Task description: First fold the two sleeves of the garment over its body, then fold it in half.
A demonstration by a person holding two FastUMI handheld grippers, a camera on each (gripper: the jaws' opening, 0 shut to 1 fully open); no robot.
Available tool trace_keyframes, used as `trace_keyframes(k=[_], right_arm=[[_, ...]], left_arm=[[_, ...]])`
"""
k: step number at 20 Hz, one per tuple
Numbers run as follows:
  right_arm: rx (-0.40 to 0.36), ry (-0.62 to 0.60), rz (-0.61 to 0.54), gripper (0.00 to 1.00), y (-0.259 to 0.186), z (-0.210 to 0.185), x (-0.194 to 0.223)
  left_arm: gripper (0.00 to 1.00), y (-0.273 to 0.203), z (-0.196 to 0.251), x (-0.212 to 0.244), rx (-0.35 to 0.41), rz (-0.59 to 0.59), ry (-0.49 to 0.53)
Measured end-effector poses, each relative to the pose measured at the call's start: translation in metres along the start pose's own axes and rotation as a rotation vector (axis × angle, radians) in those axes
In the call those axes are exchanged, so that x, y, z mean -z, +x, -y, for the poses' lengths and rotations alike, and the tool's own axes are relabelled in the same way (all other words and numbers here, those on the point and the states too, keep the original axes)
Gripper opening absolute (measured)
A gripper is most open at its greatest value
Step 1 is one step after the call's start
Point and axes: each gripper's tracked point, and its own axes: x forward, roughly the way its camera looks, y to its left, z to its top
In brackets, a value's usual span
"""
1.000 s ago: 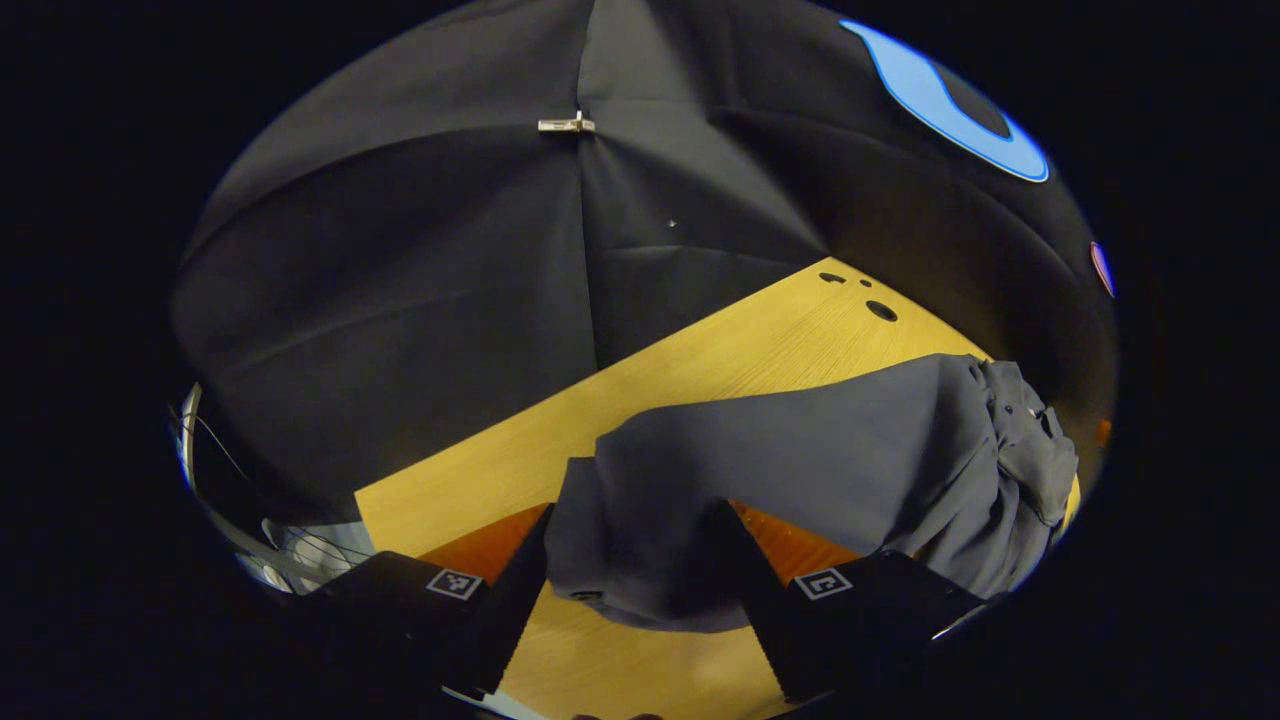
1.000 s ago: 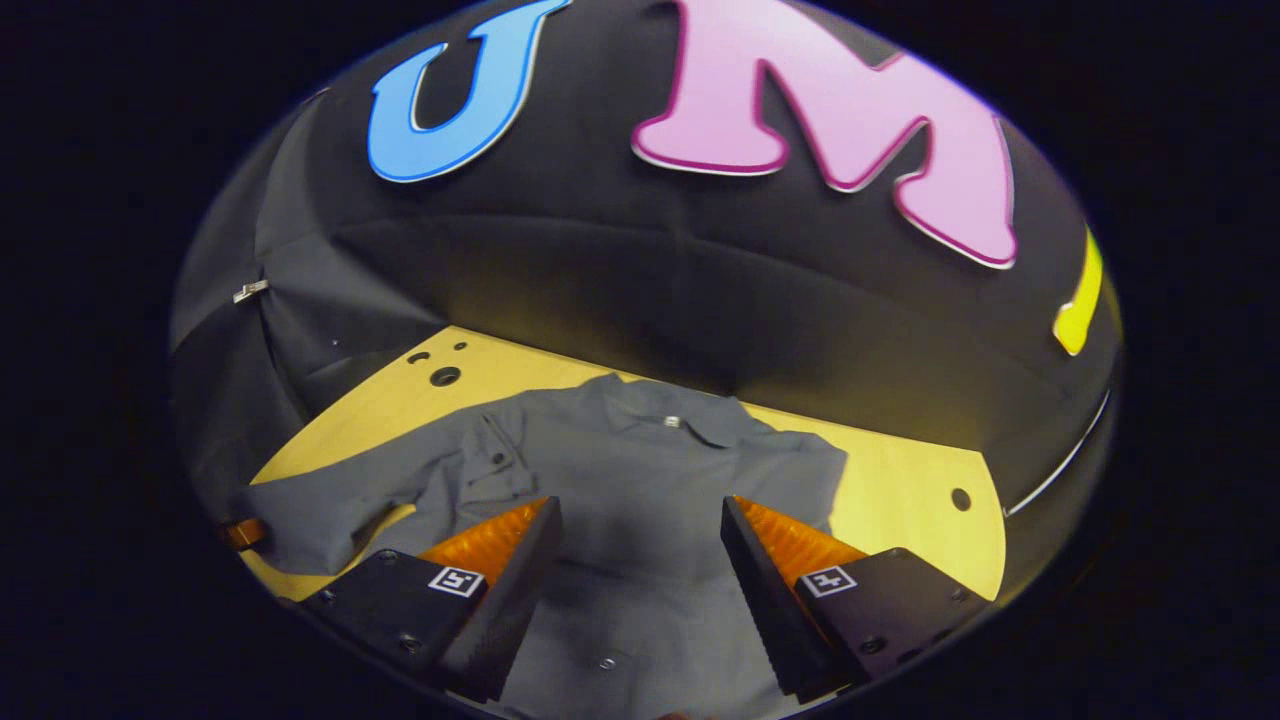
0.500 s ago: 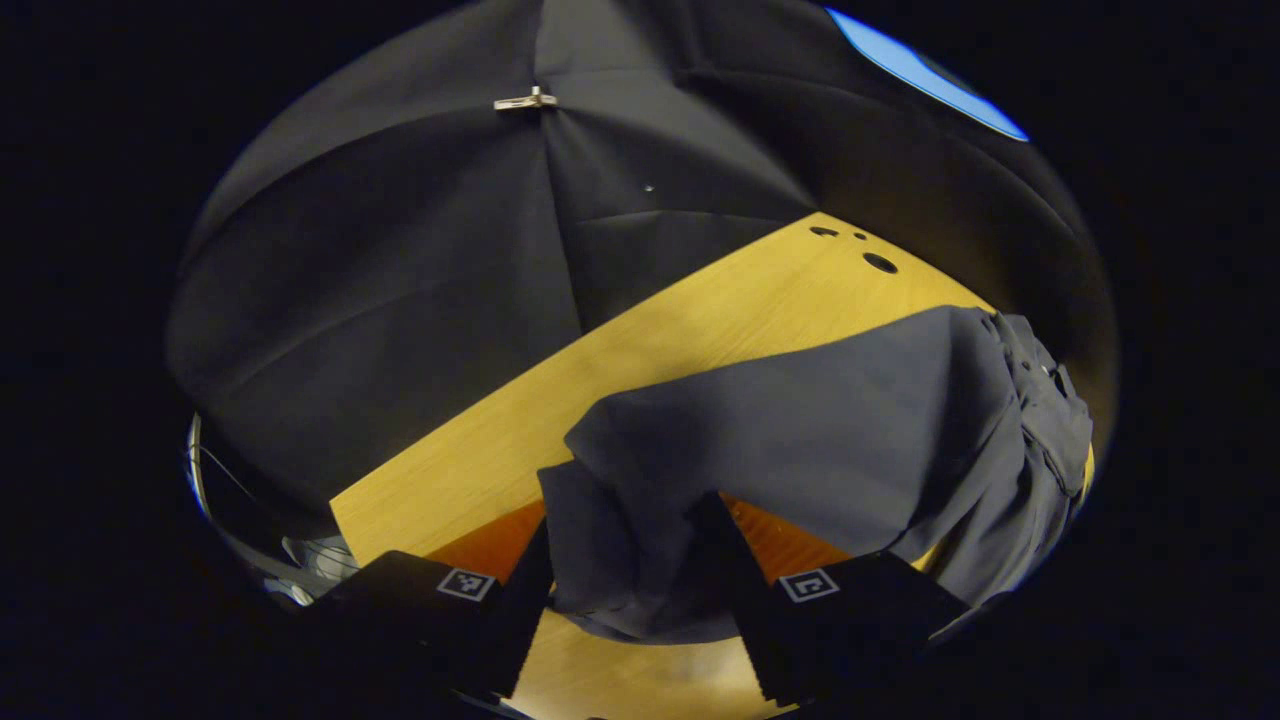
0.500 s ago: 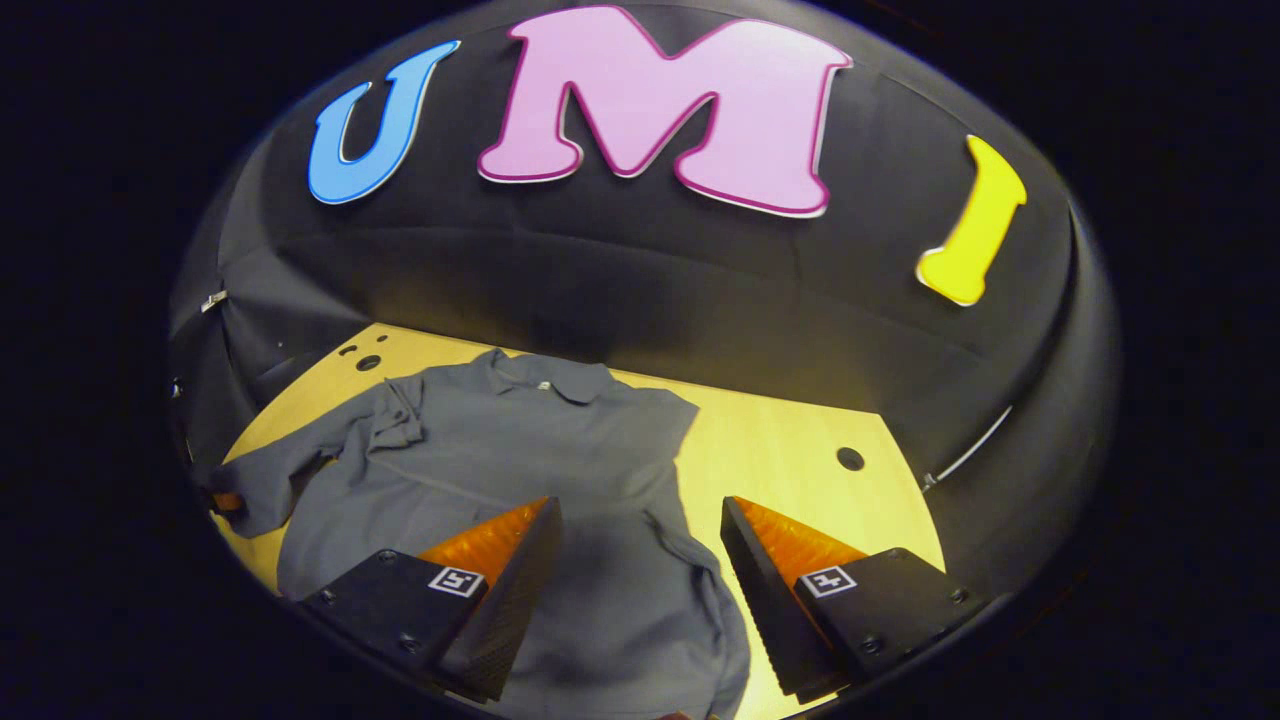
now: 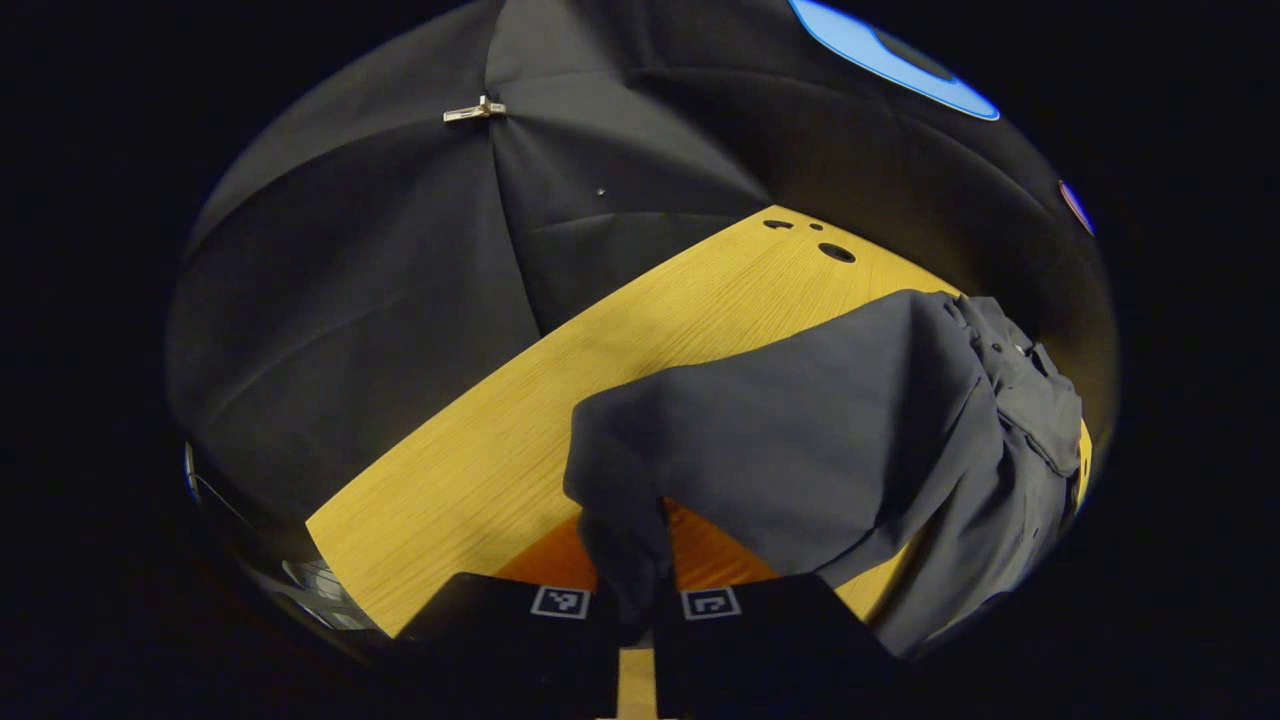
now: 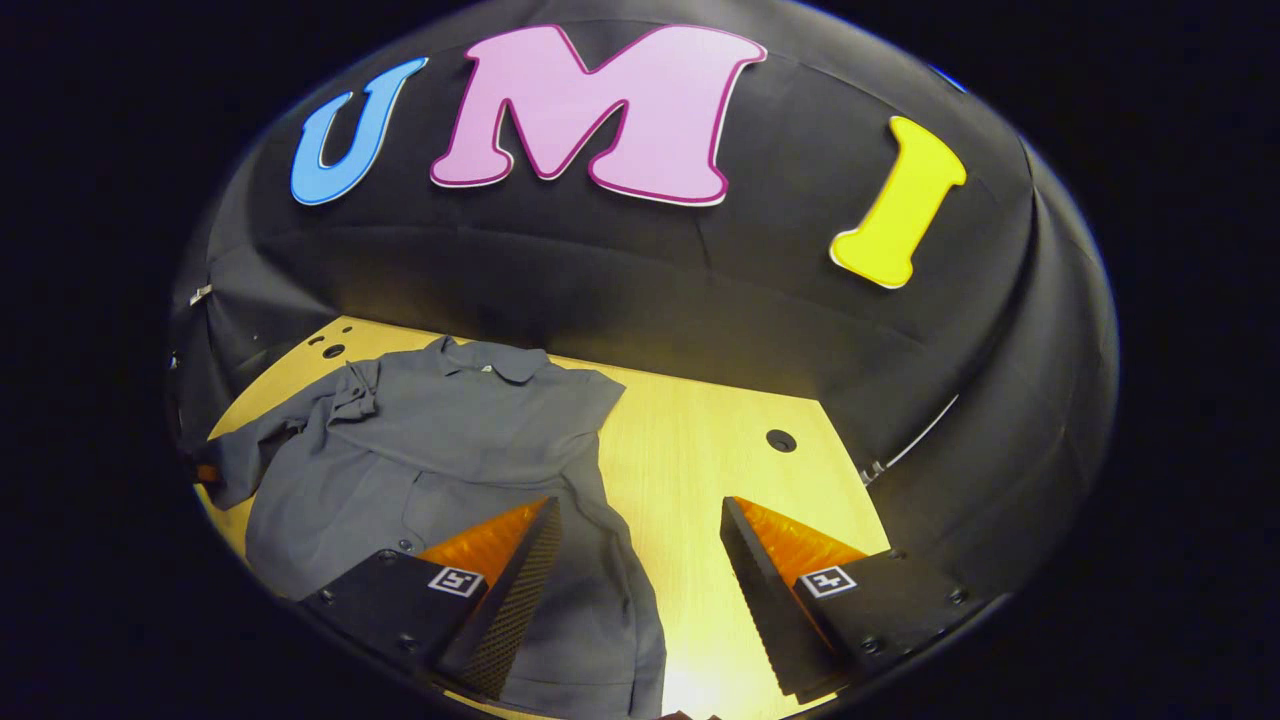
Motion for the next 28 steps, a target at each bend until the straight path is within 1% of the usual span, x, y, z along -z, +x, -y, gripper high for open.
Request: trace_keyframes(k=[2, 3, 4, 6, 9, 12, 15, 16, 17, 20, 22, 25, 28], right_arm=[[0.005, 0.006, 0.000, 0.98, -0.001, 0.008, 0.003], [0.010, 0.002, -0.001, 0.98, -0.001, 0.012, 0.005], [0.013, 0.001, -0.004, 0.98, -0.002, 0.017, 0.007], [0.018, 0.014, -0.006, 0.98, -0.002, 0.023, 0.009], [0.035, 0.035, -0.005, 0.98, -0.001, 0.033, 0.013], [0.041, 0.065, -0.006, 0.98, -0.001, 0.041, 0.017], [0.060, 0.091, -0.012, 0.98, -0.003, 0.055, 0.024], [0.065, 0.105, -0.016, 0.98, -0.004, 0.059, 0.027], [0.069, 0.117, -0.018, 0.98, -0.005, 0.062, 0.029], [0.089, 0.145, -0.021, 0.98, -0.007, 0.075, 0.035], [0.102, 0.164, -0.024, 0.98, -0.008, 0.083, 0.040], [0.118, 0.188, -0.027, 0.98, -0.010, 0.095, 0.046], [0.133, 0.193, -0.034, 0.98, -0.010, 0.106, 0.051]], left_arm=[[0.08, 0.000, -0.001, -0.002, -0.009, -0.001, -0.012], [0.10, 0.000, -0.001, -0.001, -0.012, -0.004, -0.015], [0.09, -0.002, 0.000, -0.005, -0.012, -0.001, -0.008], [0.07, -0.006, 0.003, -0.021, -0.009, 0.034, 0.001], [0.07, -0.018, 0.013, -0.050, 0.003, 0.082, -0.019], [0.07, -0.032, 0.025, -0.095, 0.024, 0.149, -0.028], [0.07, -0.049, 0.049, -0.147, 0.057, 0.228, -0.007], [0.10, -0.056, 0.060, -0.164, 0.071, 0.252, 0.005], [0.07, -0.061, 0.074, -0.181, 0.089, 0.275, 0.021], [0.07, -0.076, 0.118, -0.222, 0.142, 0.345, 0.095], [0.07, -0.086, 0.157, -0.239, 0.181, 0.375, 0.145], [0.07, -0.093, 0.219, -0.247, 0.246, 0.405, 0.212], [0.07, -0.104, 0.284, -0.244, 0.333, 0.407, 0.235]])
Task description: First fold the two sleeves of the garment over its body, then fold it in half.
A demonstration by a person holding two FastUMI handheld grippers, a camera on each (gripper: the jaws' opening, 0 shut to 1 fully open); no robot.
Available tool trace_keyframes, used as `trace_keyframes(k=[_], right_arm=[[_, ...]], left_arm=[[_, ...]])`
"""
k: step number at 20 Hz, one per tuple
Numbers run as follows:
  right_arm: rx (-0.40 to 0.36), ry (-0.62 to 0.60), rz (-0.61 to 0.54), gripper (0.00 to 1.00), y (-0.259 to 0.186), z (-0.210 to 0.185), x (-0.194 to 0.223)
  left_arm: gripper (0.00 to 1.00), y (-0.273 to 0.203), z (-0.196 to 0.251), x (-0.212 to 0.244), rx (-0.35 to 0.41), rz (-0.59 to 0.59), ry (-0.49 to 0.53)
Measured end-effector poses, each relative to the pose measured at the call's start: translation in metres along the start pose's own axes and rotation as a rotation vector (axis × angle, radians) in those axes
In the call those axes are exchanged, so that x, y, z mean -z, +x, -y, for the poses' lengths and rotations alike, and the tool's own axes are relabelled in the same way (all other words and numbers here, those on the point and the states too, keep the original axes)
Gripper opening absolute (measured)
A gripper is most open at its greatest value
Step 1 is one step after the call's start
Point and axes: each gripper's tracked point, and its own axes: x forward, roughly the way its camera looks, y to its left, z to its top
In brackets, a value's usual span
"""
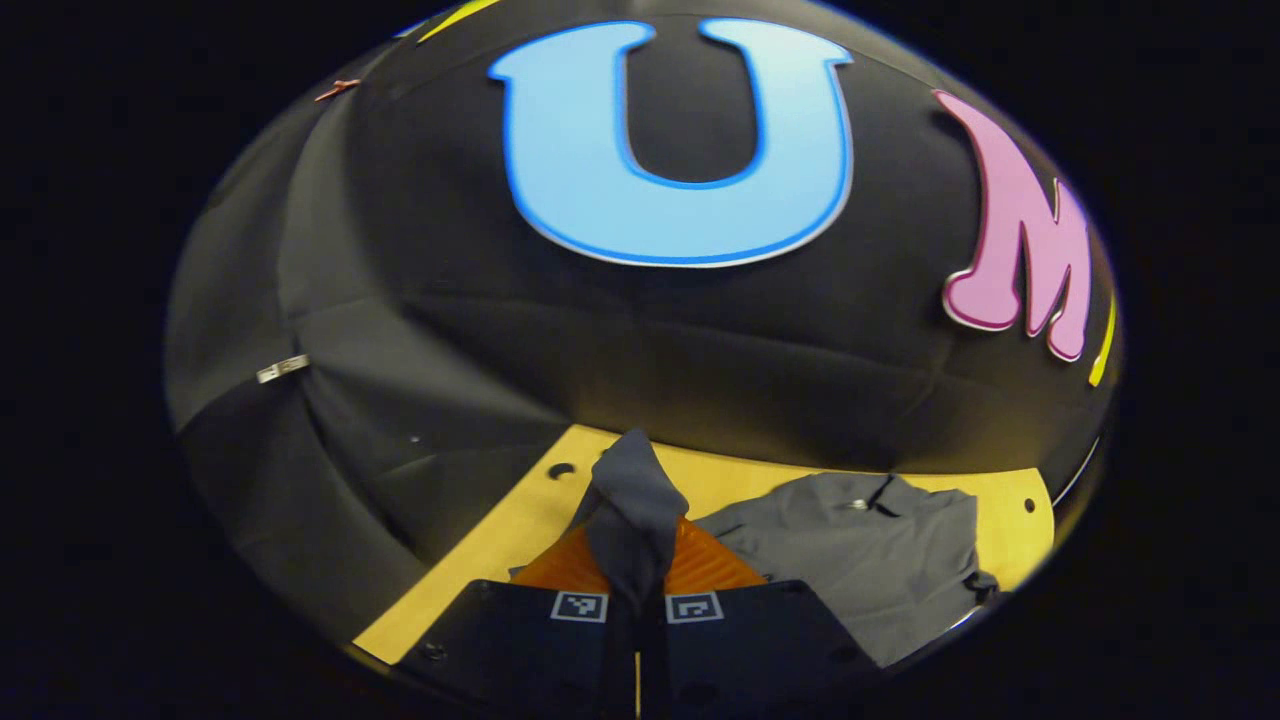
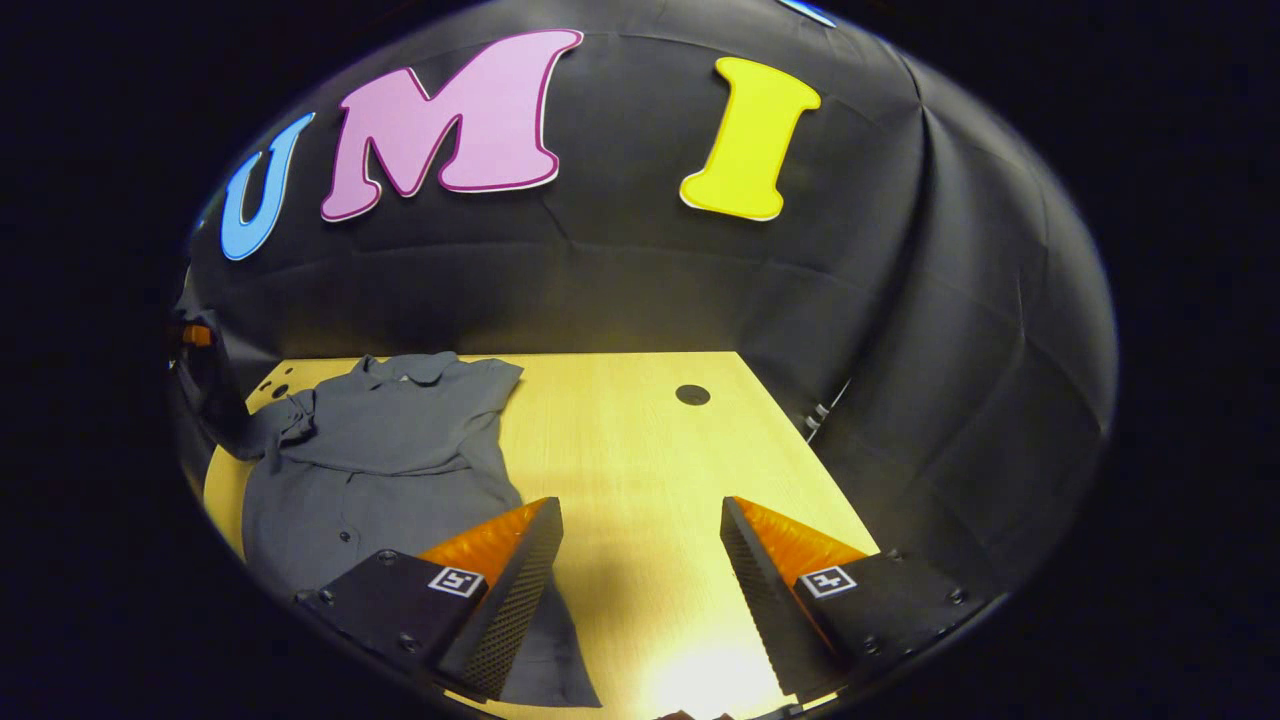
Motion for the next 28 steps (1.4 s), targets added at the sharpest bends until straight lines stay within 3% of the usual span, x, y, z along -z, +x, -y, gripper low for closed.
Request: trace_keyframes(k=[7, 10, 17, 22, 27, 28], right_arm=[[-0.025, 0.020, -0.036, 0.98, -0.008, 0.002, 0.014], [-0.038, 0.020, -0.046, 0.98, 0.009, 0.001, 0.017], [-0.129, -0.014, -0.064, 0.99, 0.001, -0.025, 0.033], [-0.160, -0.016, -0.063, 0.99, -0.002, -0.034, 0.038], [-0.171, -0.029, -0.062, 0.99, -0.004, -0.033, 0.040], [-0.170, -0.029, -0.063, 0.99, -0.004, -0.033, 0.041]], left_arm=[[0.07, 0.010, 0.160, -0.001, 0.248, -0.011, 0.020], [0.07, 0.006, 0.225, 0.012, 0.346, -0.025, 0.067], [0.07, -0.007, 0.354, 0.060, 0.582, -0.072, 0.191], [0.07, -0.005, 0.406, 0.100, 0.629, -0.129, 0.193], [0.20, 0.009, 0.420, 0.138, 0.601, -0.209, 0.176], [0.14, 0.009, 0.423, 0.142, 0.604, -0.216, 0.178]])
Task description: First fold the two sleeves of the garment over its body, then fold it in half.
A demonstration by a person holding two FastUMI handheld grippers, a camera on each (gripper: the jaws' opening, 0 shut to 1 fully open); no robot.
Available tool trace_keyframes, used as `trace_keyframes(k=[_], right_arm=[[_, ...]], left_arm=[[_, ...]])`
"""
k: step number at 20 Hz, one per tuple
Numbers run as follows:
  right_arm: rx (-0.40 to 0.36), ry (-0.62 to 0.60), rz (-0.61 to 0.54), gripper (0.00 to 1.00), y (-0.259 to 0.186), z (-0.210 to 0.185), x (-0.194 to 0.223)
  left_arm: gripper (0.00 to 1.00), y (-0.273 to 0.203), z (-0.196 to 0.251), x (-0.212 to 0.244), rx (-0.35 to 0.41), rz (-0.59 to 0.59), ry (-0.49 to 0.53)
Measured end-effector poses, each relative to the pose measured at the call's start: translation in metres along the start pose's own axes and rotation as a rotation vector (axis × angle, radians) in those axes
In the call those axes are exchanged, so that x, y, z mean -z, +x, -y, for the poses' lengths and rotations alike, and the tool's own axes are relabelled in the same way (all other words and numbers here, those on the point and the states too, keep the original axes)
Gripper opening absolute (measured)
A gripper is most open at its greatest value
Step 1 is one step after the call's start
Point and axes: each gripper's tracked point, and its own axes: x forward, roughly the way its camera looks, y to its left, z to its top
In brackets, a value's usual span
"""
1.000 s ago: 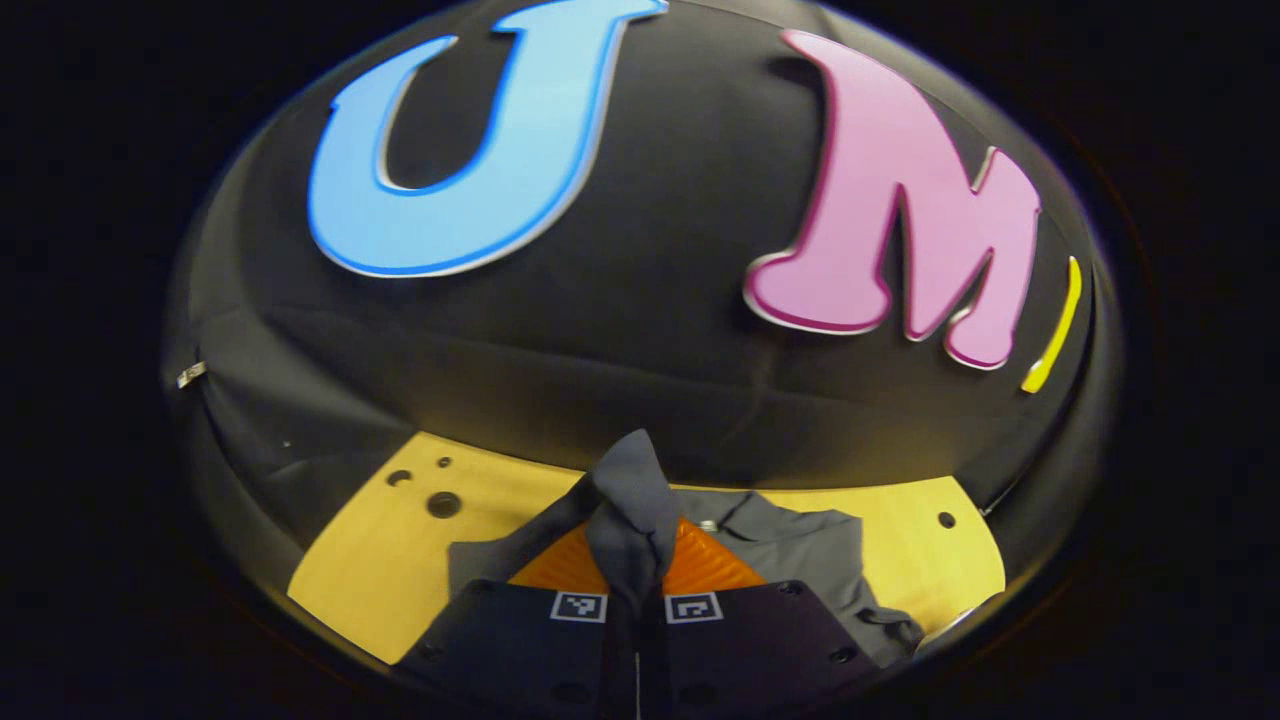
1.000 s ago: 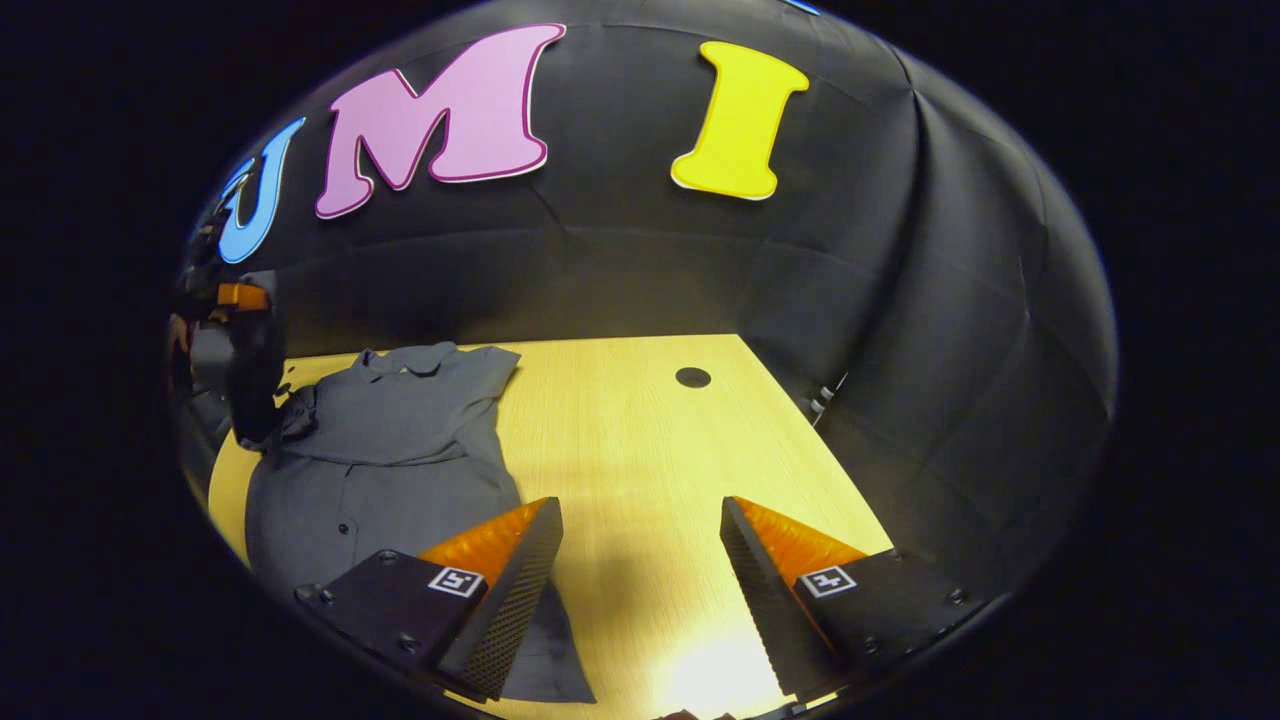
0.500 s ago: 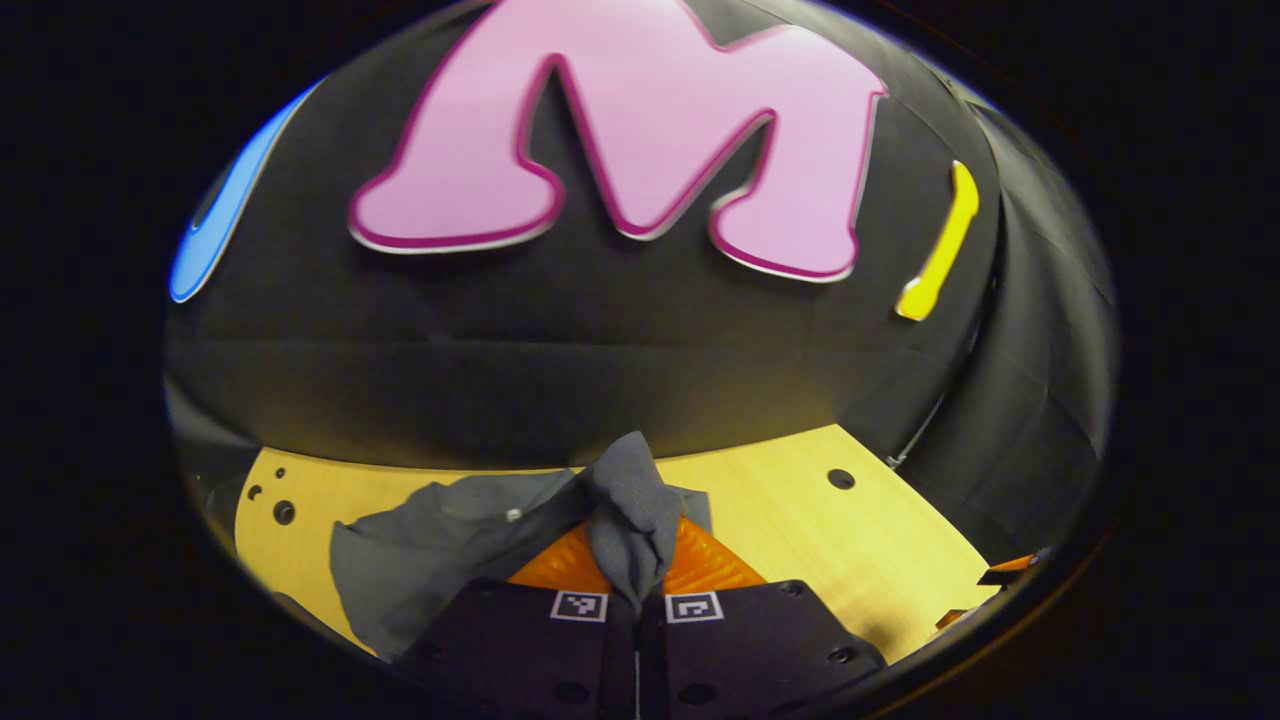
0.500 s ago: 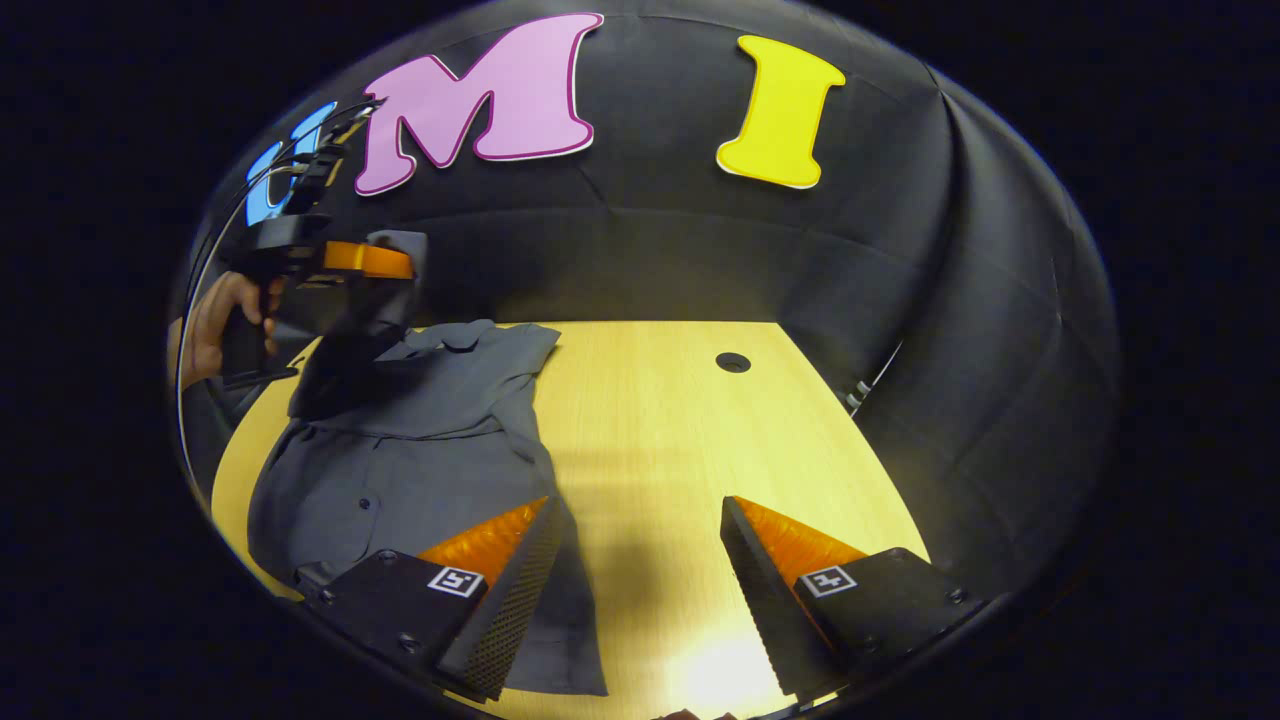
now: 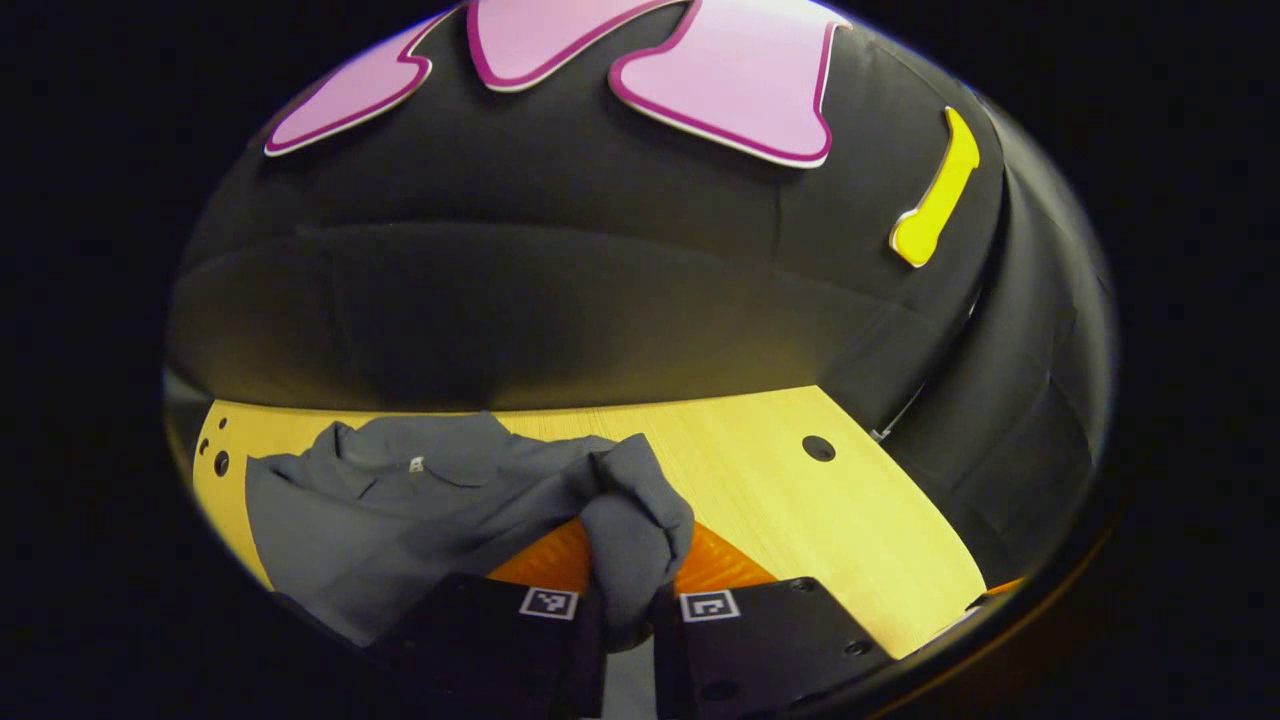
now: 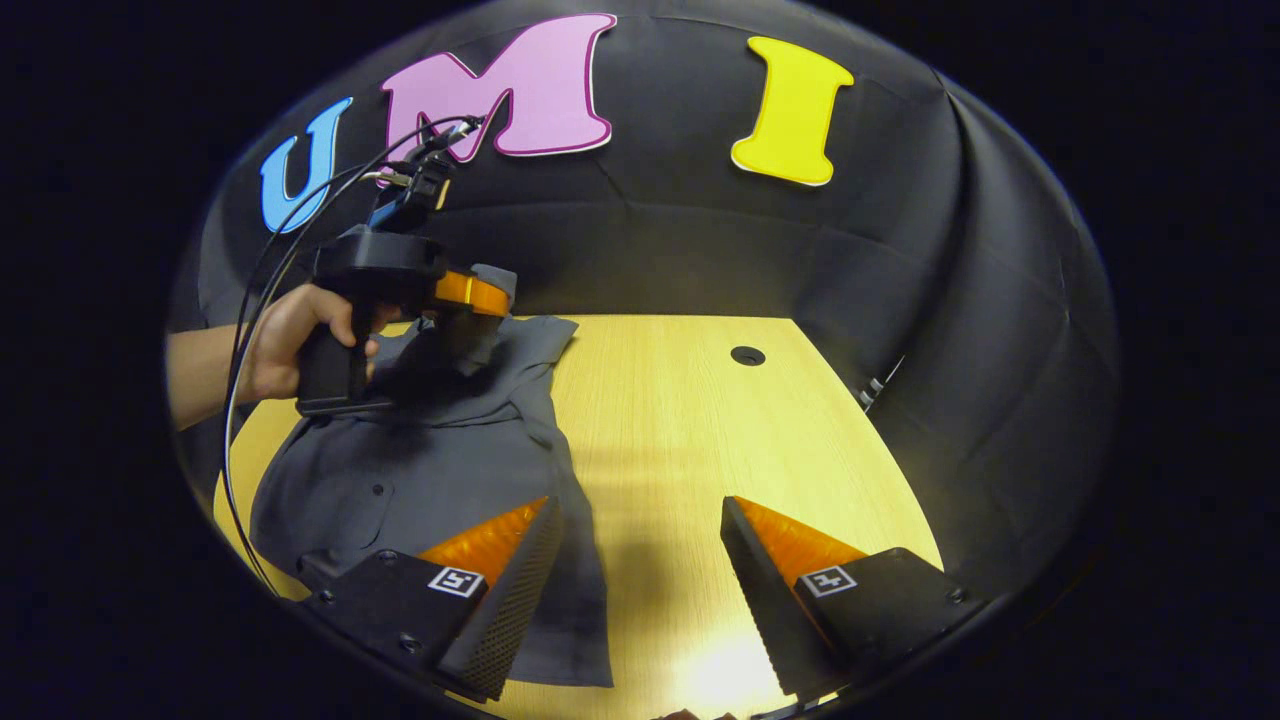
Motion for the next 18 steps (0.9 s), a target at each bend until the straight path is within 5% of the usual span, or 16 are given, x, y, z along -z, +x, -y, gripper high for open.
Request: trace_keyframes(k=[1, 2, 5, 6, 12, 18], right_arm=[[-0.001, 0.000, -0.001, 0.99, 0.000, 0.000, 0.001], [-0.003, 0.001, -0.003, 0.98, 0.000, 0.000, 0.002], [-0.011, -0.003, -0.014, 0.99, 0.002, -0.001, 0.006], [-0.013, -0.001, -0.014, 0.99, 0.003, -0.001, 0.006], [-0.045, 0.004, -0.049, 0.99, 0.002, -0.012, 0.020], [-0.081, -0.019, -0.117, 0.98, 0.002, -0.027, 0.048]], left_arm=[[0.35, -0.001, 0.002, 0.004, 0.000, -0.004, 0.003], [0.33, -0.004, 0.003, 0.006, 0.008, -0.004, 0.004], [0.88, -0.028, 0.003, 0.006, 0.027, 0.008, 0.007], [0.99, -0.039, -0.004, 0.006, 0.013, 0.016, 0.018], [0.96, -0.140, -0.060, 0.044, -0.096, 0.008, 0.030], [0.96, -0.250, -0.136, 0.136, -0.278, -0.080, -0.054]])
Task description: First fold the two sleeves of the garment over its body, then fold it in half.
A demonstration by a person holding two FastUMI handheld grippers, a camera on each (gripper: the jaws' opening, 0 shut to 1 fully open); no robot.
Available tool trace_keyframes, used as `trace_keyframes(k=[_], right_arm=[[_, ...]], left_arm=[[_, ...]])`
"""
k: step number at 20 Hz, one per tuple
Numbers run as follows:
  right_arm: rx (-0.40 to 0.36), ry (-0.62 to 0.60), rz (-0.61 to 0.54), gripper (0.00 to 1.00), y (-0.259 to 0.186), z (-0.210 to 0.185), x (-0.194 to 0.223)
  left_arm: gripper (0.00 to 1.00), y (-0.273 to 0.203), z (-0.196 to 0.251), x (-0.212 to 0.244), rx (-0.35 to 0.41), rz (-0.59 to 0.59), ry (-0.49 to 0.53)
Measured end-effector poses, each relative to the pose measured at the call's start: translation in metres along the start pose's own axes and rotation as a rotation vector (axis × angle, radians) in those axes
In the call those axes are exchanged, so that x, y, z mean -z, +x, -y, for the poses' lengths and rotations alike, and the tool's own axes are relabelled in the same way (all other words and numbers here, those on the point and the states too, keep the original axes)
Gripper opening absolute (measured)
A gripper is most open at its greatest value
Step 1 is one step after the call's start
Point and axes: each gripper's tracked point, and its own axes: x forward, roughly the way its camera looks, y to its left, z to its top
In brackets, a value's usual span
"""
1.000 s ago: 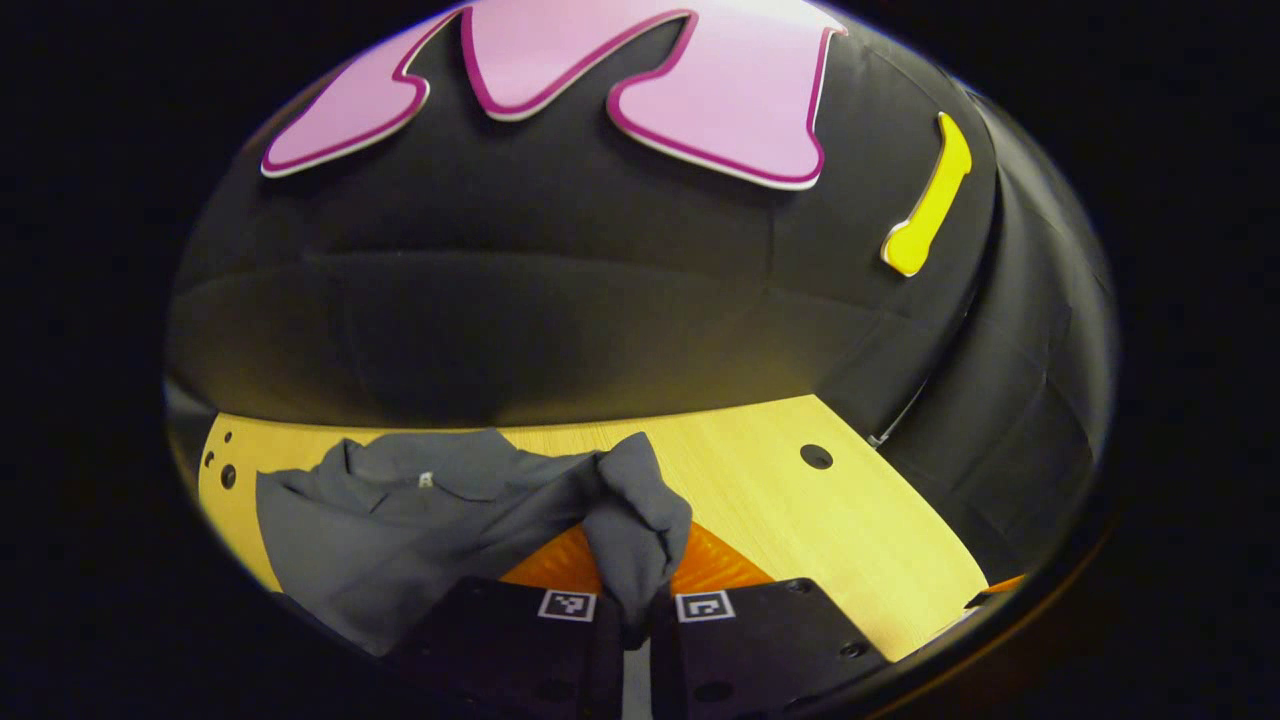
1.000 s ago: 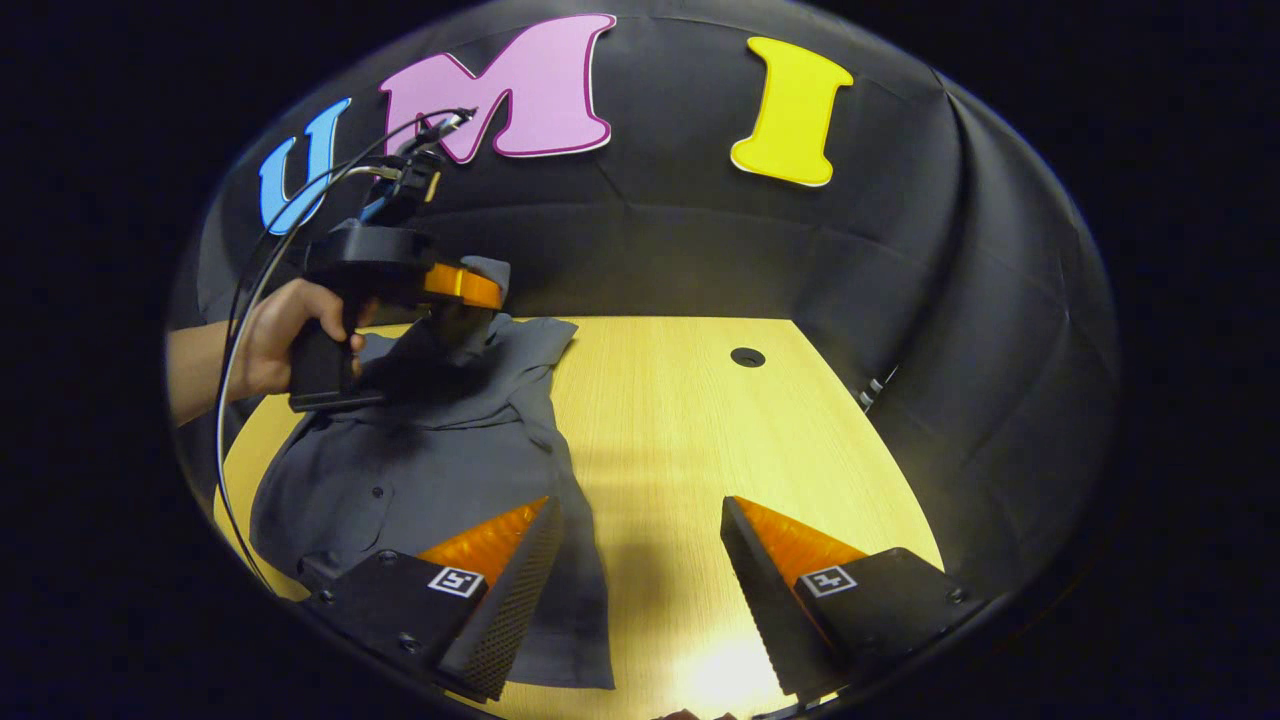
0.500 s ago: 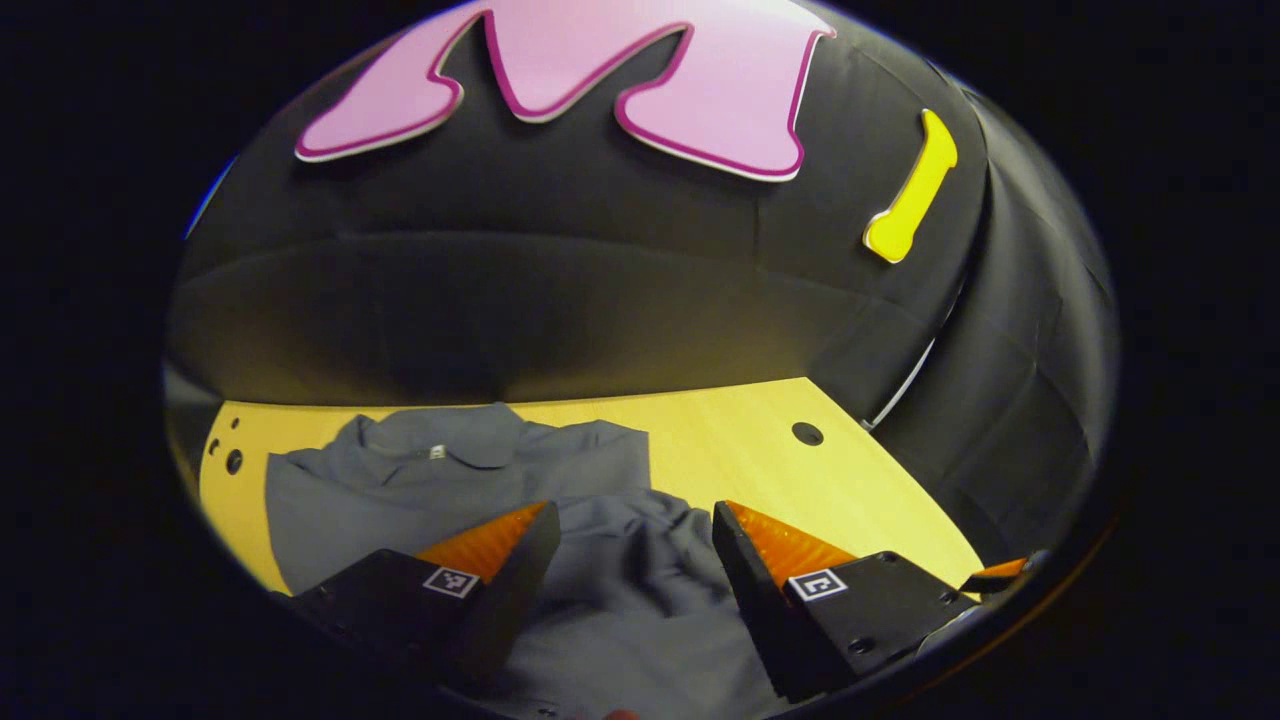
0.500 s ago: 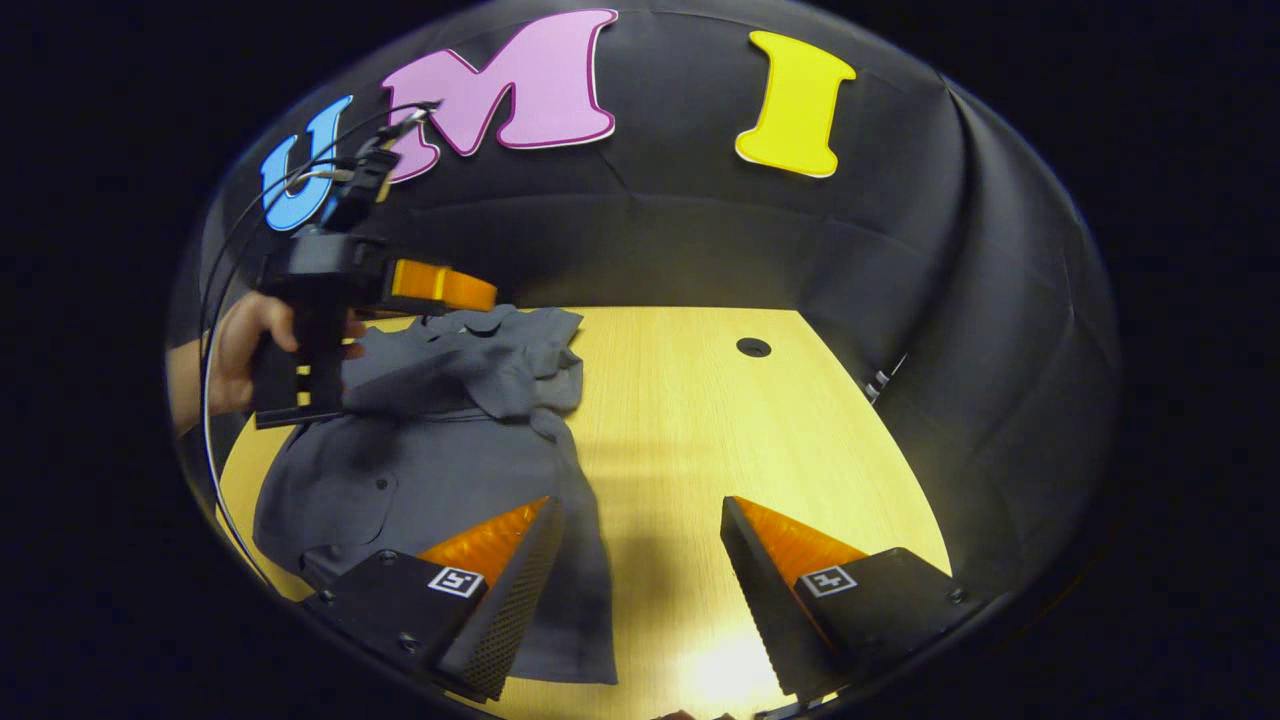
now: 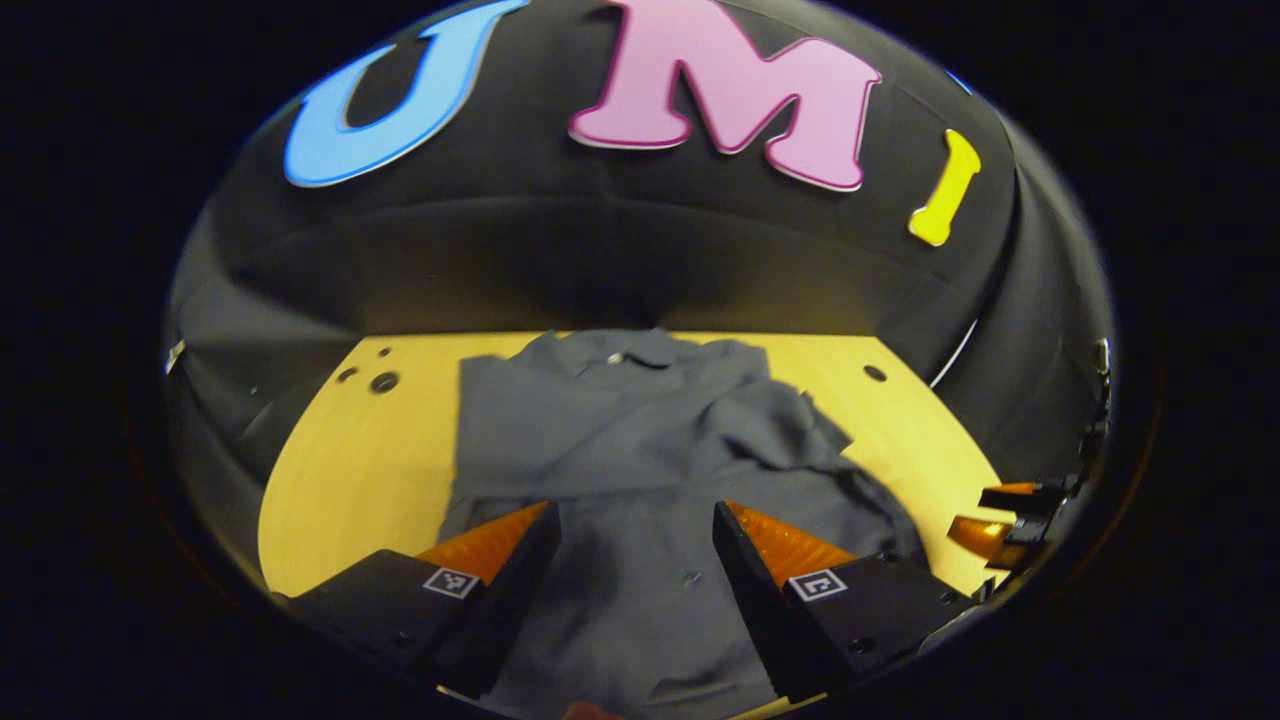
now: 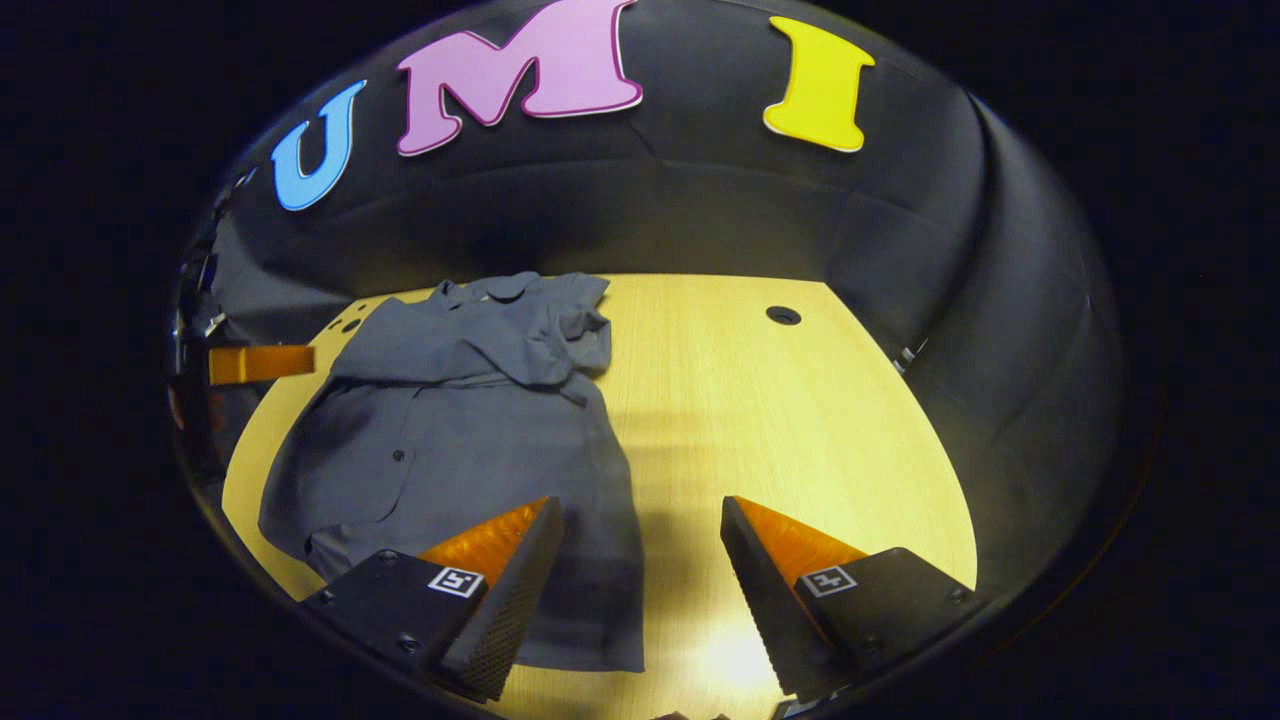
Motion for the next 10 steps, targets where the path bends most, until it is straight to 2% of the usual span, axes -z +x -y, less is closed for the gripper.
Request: trace_keyframes(k=[4, 7, 10], right_arm=[[-0.022, -0.014, -0.075, 0.99, 0.004, -0.010, 0.031], [-0.024, -0.024, -0.127, 0.99, 0.009, -0.012, 0.052], [-0.016, -0.032, -0.164, 0.99, 0.012, -0.015, 0.068]], left_arm=[[0.96, -0.038, -0.065, 0.082, -0.111, -0.117, -0.050], [0.96, -0.058, -0.090, 0.130, -0.174, -0.195, -0.096], [0.96, -0.068, -0.104, 0.158, -0.197, -0.238, -0.119]])
